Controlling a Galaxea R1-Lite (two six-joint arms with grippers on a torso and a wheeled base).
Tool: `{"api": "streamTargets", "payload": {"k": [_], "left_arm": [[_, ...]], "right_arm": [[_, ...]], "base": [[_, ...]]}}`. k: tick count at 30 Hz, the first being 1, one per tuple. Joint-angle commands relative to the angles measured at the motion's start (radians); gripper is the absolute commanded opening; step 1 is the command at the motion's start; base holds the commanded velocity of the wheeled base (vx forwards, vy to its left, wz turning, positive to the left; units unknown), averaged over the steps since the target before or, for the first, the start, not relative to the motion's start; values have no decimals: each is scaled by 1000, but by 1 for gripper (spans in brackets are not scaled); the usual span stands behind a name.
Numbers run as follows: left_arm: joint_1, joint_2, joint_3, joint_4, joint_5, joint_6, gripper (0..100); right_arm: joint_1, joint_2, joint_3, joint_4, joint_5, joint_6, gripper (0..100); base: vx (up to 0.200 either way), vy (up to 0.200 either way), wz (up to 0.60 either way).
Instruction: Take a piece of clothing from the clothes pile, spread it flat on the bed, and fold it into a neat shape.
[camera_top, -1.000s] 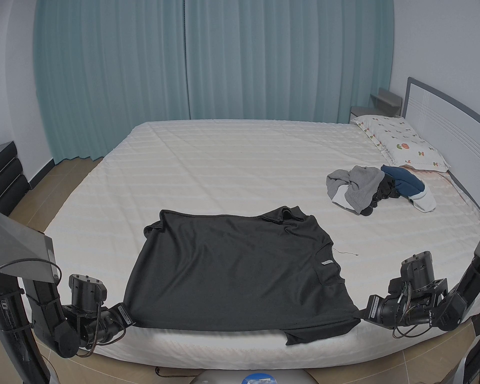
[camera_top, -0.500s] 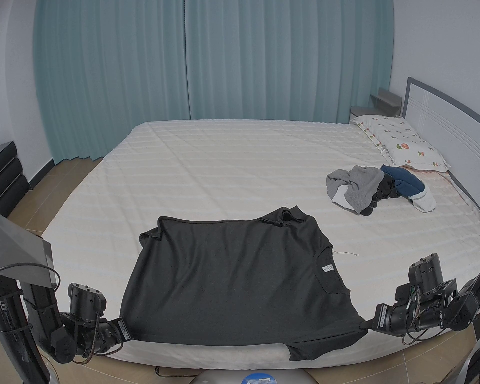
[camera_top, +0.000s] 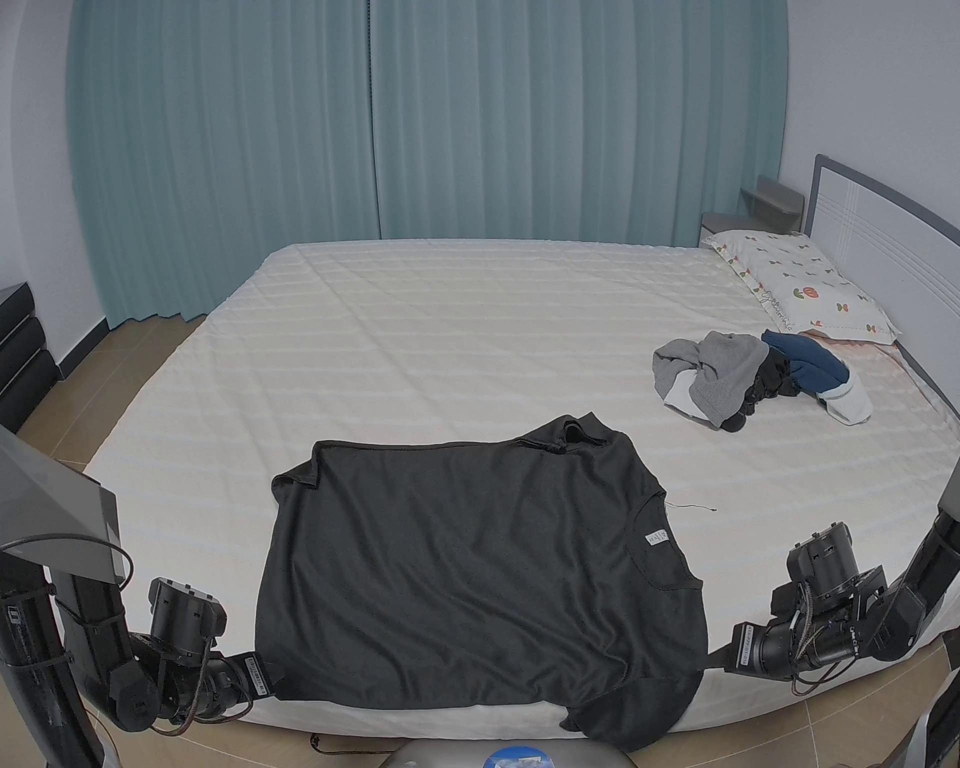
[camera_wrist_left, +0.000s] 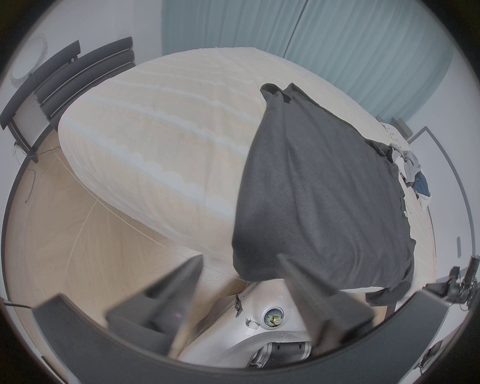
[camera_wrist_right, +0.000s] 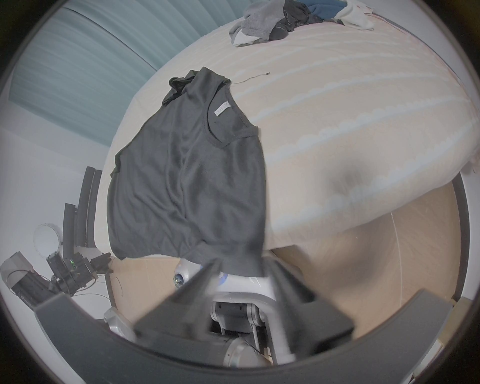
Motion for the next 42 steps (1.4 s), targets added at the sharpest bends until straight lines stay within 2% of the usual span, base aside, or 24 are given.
{"api": "streamTargets", "payload": {"k": [1,8,11,14,23,26,31,35,42], "left_arm": [[-5,25,15,-6,-2,-1,100],[34,-40,2,-37,-12,-7,100],[44,-56,1,-67,-16,-7,100],[44,-50,4,-118,-19,-15,100],[46,-44,-2,-140,-19,-49,100],[69,-38,-13,-140,-28,-52,100],[139,-43,-21,-140,-97,-53,100],[144,-41,-19,-140,-98,-52,100],[139,-40,-19,-140,-100,-53,100]], "right_arm": [[-4,50,-15,-30,6,7,100],[-32,52,-42,-119,9,22,100],[-33,80,-58,-172,7,58,100],[-29,116,-68,-284,7,153,100],[-27,215,-22,-543,9,318,100],[-32,241,-9,-596,10,351,100],[-33,268,19,-672,39,440,100],[-33,281,41,-728,39,452,100],[-41,281,62,-767,41,453,100]], "base": [[0,0,0],[0,0,0],[0,0,0],[0,0,0],[0,0,0],[0,0,0],[0,200,0],[0,200,0],[0,0,0]]}}
